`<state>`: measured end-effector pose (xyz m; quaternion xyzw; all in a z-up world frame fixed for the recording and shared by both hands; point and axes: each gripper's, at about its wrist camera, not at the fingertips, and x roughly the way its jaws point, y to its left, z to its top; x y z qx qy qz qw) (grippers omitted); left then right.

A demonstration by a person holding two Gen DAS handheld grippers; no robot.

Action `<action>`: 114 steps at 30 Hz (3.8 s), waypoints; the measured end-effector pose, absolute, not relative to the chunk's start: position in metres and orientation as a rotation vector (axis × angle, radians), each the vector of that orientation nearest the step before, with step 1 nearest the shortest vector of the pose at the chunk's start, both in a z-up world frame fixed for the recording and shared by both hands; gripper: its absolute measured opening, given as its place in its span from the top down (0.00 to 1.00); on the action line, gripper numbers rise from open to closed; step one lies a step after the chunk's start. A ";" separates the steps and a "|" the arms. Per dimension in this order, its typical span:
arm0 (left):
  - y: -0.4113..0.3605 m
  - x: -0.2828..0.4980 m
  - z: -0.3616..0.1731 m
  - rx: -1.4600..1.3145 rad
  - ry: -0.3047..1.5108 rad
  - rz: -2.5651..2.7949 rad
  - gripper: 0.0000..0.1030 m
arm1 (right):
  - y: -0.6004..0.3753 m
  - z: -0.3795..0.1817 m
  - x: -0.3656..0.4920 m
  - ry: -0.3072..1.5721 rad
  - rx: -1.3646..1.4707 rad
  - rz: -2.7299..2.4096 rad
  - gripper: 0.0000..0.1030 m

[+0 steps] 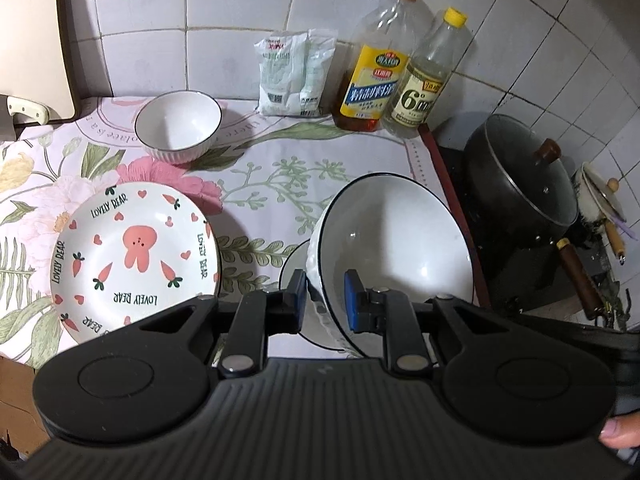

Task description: Organize plates and bowls

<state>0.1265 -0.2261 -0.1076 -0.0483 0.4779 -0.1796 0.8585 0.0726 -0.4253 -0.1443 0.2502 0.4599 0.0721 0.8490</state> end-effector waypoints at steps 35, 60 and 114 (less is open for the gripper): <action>-0.248 0.171 -0.197 -0.080 1.238 -0.345 0.79 | -0.403 -0.202 0.110 1.043 0.184 0.107 0.73; -0.216 0.143 -0.151 -0.043 1.185 -0.373 0.78 | -0.394 -0.157 0.075 0.903 0.142 0.138 0.67; -0.051 0.312 -0.175 -0.147 0.937 -0.327 0.53 | -0.269 -0.174 0.252 0.794 0.526 0.071 0.29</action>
